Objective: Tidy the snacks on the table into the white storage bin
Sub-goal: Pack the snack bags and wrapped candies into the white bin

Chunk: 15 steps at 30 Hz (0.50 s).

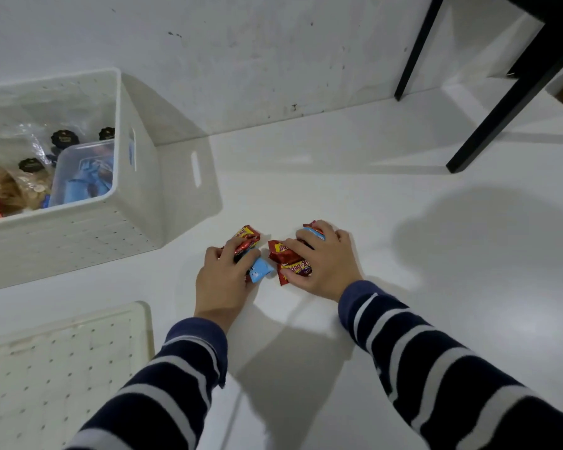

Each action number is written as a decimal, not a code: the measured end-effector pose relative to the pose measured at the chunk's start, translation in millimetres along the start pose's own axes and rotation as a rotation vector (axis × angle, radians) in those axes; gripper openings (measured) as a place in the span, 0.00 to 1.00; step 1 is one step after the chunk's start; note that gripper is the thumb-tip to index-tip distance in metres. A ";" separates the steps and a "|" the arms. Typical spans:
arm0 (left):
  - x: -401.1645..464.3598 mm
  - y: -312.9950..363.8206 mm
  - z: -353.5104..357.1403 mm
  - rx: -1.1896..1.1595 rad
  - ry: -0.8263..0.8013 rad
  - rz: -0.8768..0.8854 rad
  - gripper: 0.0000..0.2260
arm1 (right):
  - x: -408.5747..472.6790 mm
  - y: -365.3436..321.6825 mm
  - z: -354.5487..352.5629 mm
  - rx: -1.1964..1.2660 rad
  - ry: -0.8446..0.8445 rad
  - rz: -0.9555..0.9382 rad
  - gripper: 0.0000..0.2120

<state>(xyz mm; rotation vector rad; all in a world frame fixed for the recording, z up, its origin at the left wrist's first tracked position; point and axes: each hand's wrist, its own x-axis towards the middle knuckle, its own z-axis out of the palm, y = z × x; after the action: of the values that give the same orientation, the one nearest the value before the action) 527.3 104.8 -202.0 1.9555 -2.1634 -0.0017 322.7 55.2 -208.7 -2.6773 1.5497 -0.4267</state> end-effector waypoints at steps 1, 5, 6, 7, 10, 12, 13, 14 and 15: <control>0.6 0.2 -1.4 -0.001 -0.007 0.006 0.19 | -0.8 0.1 1.4 0.009 0.035 -0.013 0.22; 2.6 -1.0 -6.8 -0.045 -0.024 0.010 0.21 | -7.6 -1.3 8.1 0.023 0.186 -0.124 0.17; 2.0 -1.1 -7.5 -0.051 -0.026 0.012 0.21 | -10.2 -2.3 9.4 0.024 0.213 -0.147 0.16; 0.7 -1.2 -8.3 -0.054 -0.024 0.016 0.22 | -13.1 -4.1 9.3 0.026 0.230 -0.160 0.15; -8.5 -0.7 -9.5 -0.093 -0.004 0.009 0.20 | -22.8 -13.7 7.7 0.047 0.240 -0.125 0.13; -17.4 -0.9 -9.5 -0.136 0.013 -0.035 0.19 | -28.5 -23.0 3.4 0.057 0.206 -0.041 0.12; -21.9 -1.5 -9.5 -0.171 0.023 -0.071 0.18 | -30.8 -27.9 0.2 0.062 0.174 0.024 0.12; -26.5 -1.9 -10.3 -0.219 0.032 -0.115 0.17 | -33.4 -32.4 -2.8 0.063 0.141 0.094 0.12; -30.9 -2.5 -11.5 -0.272 0.039 -0.158 0.17 | -36.1 -36.5 -6.5 0.058 0.116 0.164 0.12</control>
<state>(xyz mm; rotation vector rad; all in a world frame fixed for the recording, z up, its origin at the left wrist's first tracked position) 534.4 136.6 -196.2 1.9426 -1.8670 -0.2666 335.1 105.3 -205.0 -2.4995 1.7418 -0.6191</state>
